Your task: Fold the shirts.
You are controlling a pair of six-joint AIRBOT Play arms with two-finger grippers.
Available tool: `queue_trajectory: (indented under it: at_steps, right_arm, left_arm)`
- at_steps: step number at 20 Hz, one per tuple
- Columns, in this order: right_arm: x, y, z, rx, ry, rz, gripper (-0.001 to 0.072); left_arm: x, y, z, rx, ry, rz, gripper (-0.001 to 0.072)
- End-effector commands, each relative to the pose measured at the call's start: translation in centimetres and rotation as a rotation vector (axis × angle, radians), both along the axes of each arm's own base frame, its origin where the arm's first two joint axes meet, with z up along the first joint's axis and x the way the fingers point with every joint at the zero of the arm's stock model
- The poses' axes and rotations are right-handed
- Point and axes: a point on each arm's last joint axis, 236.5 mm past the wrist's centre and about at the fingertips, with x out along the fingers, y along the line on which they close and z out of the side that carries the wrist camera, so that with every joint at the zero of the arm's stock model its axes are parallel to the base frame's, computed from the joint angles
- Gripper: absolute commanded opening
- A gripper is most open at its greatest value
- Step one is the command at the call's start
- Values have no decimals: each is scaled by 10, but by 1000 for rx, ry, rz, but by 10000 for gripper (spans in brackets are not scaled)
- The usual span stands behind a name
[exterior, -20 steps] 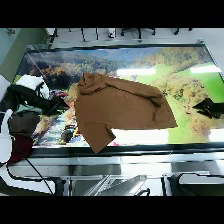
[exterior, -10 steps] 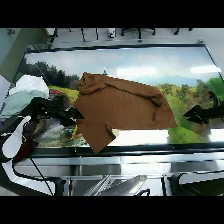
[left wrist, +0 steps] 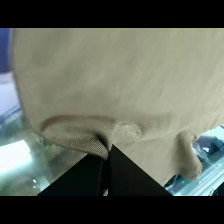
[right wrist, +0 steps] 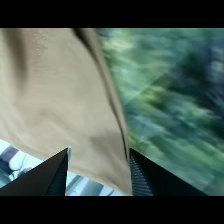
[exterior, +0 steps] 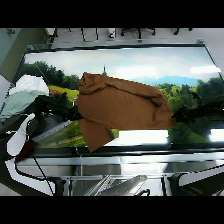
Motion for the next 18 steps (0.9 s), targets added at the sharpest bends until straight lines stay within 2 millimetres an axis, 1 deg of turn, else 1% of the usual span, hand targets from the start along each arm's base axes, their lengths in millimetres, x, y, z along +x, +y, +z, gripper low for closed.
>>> queue_trajectory:
  at_steps: [1,2,3,4,5,6,7,8,9,10,11,12,13,14,15,16,17,18]
  right_arm:
    - [-1,7,-14,-14,18,32,438]
    - [-1,11,-12,2,14,42,423]
    - [2,20,-6,43,-11,60,263]
    - [8,34,8,118,-58,73,98]
    - [17,49,27,206,-110,66,84]
    - [28,63,51,289,-177,58,24]
    - [40,71,82,339,-270,55,23]
    - [55,77,126,364,-399,49,23]
    - [67,80,179,365,-545,49,23]
    - [74,80,247,330,-725,56,22]
    - [73,79,314,264,-890,58,22]
    - [63,79,387,150,-1064,57,21]
    - [44,84,453,25,-1246,70,21]
    - [17,89,520,-114,-1433,61,21]
    - [-11,94,573,-244,-1585,35,21]
    - [-42,101,616,-365,-1715,1,21]
    - [-78,112,654,-473,-1837,-42,21]
    - [-104,121,676,-520,-1908,-83,22]
  left_arm:
    - [8,-2,9,-2,-26,-13,15]
    - [10,-2,12,-3,-33,-15,15]
    - [14,-3,15,-6,-43,-16,15]
    - [18,-7,21,-11,-59,-23,15]
    - [22,-11,29,-13,-82,-38,15]
    - [29,-18,46,-12,-129,-59,15]
    - [36,-26,71,-10,-201,-81,15]
    - [45,-33,104,-7,-288,-99,14]
    - [54,-37,147,-8,-397,-108,15]
    - [62,-40,207,-17,-540,-99,15]
    - [63,-41,274,-27,-690,-67,14]
    - [55,-39,354,-26,-884,-29,15]
    - [33,-35,441,-36,-1098,29,14]
    - [-2,-29,517,-43,-1297,80,15]
    - [-51,-23,587,-58,-1490,125,15]
    - [-97,-20,633,-74,-1625,151,14]
    - [-146,-12,670,-68,-1752,184,15]
    - [-191,-3,696,-50,-1852,230,15]
